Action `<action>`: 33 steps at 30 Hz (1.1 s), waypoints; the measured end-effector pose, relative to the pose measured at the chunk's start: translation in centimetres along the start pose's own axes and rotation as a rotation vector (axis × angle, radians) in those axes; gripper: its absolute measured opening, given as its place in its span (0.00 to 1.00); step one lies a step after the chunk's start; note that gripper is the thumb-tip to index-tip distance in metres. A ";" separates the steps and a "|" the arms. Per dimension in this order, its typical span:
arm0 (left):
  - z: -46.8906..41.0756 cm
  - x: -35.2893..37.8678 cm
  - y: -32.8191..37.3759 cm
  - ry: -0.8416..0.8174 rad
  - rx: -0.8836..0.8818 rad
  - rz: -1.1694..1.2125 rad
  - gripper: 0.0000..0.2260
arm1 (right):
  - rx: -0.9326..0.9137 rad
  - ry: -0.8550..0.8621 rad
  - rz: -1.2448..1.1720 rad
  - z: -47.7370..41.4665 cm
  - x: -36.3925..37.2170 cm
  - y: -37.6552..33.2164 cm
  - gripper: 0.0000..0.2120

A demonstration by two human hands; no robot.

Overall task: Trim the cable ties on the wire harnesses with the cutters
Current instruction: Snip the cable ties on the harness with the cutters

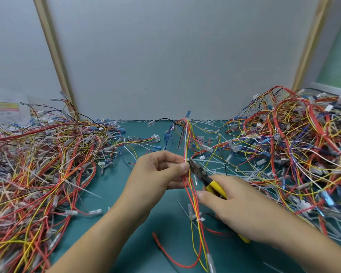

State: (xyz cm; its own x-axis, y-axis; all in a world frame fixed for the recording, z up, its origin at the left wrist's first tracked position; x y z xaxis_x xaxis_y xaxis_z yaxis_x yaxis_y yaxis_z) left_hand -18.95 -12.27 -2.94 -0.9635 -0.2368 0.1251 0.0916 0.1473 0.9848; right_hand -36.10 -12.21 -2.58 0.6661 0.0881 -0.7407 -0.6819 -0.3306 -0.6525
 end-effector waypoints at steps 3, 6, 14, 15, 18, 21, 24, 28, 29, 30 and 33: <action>0.0 0.0 0.0 0.007 0.003 -0.001 0.01 | 0.003 0.008 0.013 0.0 0.1 0.1 0.20; 0.1 0.1 0.0 0.017 0.013 -0.006 0.01 | 0.012 0.005 0.014 0.1 0.1 0.0 0.19; 0.4 0.5 -0.5 0.071 0.047 -0.009 0.03 | 0.056 -0.038 -0.049 0.3 0.3 -0.4 0.15; 0.4 0.6 -0.5 0.075 0.056 -0.028 0.03 | 0.066 -0.051 -0.059 0.3 0.4 -0.5 0.15; 0.5 0.8 -0.5 0.085 0.072 -0.058 0.03 | 0.096 -0.069 -0.063 0.3 0.5 -0.8 0.15; 0.6 0.8 -0.5 0.103 0.076 -0.040 0.04 | 0.128 -0.056 -0.090 0.4 0.6 -0.9 0.15; 0.6 0.9 -0.5 0.117 0.074 -0.007 0.04 | 0.167 -0.039 -0.126 0.4 0.8 -1.1 0.14; 0.5 1.0 -0.6 0.122 0.072 0.009 0.03 | 0.184 -0.026 -0.150 0.5 0.9 -1.2 0.14; 0.5 1.0 -0.6 0.119 0.074 0.004 0.03 | 0.179 -0.020 -0.144 0.5 0.9 -1.2 0.14; 0.5 0.9 -0.6 0.118 0.076 -0.002 0.04 | 0.173 -0.014 -0.133 0.5 0.9 -1.2 0.14; 0.5 0.9 -0.7 0.115 0.080 -0.008 0.04 | 0.164 0.006 -0.107 0.5 0.8 -1.1 0.14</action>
State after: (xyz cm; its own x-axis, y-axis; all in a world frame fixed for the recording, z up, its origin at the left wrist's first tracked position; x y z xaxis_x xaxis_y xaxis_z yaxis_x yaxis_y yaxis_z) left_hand -20.00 -12.10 -3.55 -0.9286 -0.3458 0.1347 0.0594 0.2198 0.9737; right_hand -34.97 -11.32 -2.59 0.7387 0.1082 -0.6653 -0.6472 -0.1619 -0.7449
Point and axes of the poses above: each hand's wrist, its own z-axis away from the middle knuckle, its own x-axis out of the palm, y = z × x, the point moved 4 cm from there along -z, towards the middle knuckle, and after that the axes turned 9 degrees about y, right-handed, at the moved point
